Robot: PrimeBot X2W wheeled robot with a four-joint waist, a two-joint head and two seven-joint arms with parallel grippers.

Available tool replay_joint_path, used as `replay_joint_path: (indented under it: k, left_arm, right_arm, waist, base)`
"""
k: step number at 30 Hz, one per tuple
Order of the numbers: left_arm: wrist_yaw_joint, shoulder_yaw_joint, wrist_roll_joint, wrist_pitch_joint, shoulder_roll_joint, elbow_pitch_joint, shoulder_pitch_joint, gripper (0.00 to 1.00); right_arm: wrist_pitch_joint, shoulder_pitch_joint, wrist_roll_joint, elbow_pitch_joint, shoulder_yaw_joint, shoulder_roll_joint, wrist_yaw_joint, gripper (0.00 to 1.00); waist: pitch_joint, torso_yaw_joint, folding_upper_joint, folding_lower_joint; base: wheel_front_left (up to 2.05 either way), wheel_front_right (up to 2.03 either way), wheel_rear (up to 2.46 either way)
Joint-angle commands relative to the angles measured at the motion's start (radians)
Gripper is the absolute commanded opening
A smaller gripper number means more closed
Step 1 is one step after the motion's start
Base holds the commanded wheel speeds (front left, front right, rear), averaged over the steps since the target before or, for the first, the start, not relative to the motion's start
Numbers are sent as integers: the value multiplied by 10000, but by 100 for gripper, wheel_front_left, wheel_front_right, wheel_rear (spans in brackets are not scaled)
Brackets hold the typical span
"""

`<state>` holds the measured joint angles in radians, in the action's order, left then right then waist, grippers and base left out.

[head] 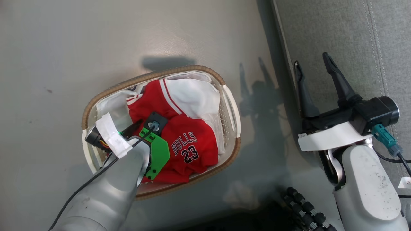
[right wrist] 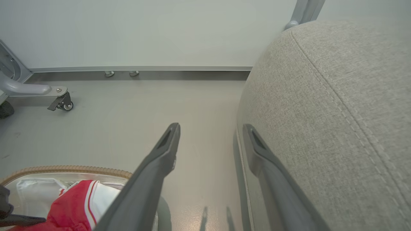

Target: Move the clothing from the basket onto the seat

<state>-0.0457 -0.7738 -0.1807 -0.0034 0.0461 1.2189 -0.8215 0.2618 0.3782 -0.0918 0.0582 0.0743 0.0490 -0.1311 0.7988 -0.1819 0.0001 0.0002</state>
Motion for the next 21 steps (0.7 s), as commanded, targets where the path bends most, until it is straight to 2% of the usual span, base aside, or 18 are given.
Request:
replay_joint_path:
  k: [1, 6, 7, 8, 9, 10, 11, 21]
  left_arm:
    - [183, 67, -124, 122, 79, 105, -185, 100]
    - [178, 111, -473, 619, 74, 231, 17, 100]
    - [157, 76, -535, 690, 74, 217, 88, 72]
    - [138, 42, -582, 761, 74, 210, 140, 49]
    - [122, 1, -647, 816, 73, 190, 222, 42]
    - [112, -37, -678, 838, 71, 169, 273, 26]
    - [99, -75, -745, 848, 71, 135, 316, 0]
    - [-72, -420, -1042, 285, 68, -91, 910, 0]
  right_arm:
    - [49, 77, -111, 1, 66, 26, 6, 100]
    - [49, 35, -193, 60, 205, 26, 6, 100]
    - [49, 23, -207, 86, 215, 26, 6, 100]
    - [49, 12, -218, 109, 224, 26, 6, 100]
    - [49, -5, -220, 139, 235, 26, 6, 100]
    - [49, -18, -218, 162, 247, 27, 6, 100]
    - [49, -31, -219, 191, 261, 27, 6, 100]
    - [49, -268, -34, 480, 272, 29, 6, 100]
  waist:
    - [297, -336, -1, -2]
    - [232, -381, -1, -2]
    - [201, -373, -1, -2]
    - [170, -364, -1, -2]
    - [129, -353, -1, -2]
    - [88, -343, -1, -2]
    - [39, -330, -1, -2]
    - [-867, -31, -1, -2]
  base:
    - [0, 0, 0]
    - [0, 0, 0]
    - [0, 0, 0]
    - [0, 0, 0]
    - [0, 0, 0]
    - [0, 0, 0]
    - [0, 0, 0]
    - [0, 0, 0]
